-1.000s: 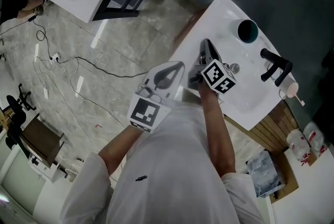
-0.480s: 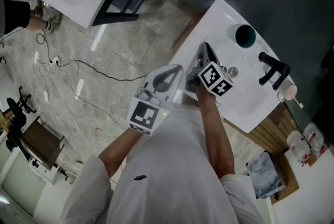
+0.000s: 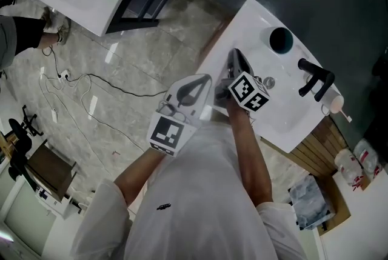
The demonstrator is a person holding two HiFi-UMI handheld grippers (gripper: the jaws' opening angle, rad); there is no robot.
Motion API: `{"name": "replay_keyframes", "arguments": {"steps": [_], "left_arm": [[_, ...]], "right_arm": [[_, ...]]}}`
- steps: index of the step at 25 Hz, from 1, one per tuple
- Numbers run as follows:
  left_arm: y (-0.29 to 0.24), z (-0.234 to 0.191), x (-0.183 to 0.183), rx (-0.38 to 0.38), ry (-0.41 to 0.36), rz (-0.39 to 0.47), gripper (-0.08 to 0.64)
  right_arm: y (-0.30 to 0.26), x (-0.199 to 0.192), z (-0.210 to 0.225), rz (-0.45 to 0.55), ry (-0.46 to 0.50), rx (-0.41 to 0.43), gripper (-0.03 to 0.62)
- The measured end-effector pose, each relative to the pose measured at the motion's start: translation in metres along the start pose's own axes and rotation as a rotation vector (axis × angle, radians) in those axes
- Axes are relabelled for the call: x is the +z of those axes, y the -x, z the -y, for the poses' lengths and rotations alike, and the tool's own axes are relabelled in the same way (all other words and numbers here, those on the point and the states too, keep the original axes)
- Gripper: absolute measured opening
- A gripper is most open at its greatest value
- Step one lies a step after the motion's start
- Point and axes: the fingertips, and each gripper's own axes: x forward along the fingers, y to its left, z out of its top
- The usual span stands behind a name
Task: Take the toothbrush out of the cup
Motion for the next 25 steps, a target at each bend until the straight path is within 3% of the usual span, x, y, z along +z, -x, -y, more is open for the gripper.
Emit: {"name": "replay_keyframes", "arguments": {"steps": [6,20,25], "left_arm": [[0.0,0.007,0.008,-0.025,-0.022,0.014,0.003],[-0.001,0.047,0.039,-0.124,-0.124,0.049,0.003],[-0.002,0.073,0.045,-0.154,-0.153,0.056,0.003]], "right_arm": [[0.02,0.016,-0.015,0.041,0.082,0.035,0.014],[0.129,0.07,-0.052,0.237,0.407,0.084,0.005],[0.178,0.092,-0.045,0.316,0.44,0.064,0.002]]}}
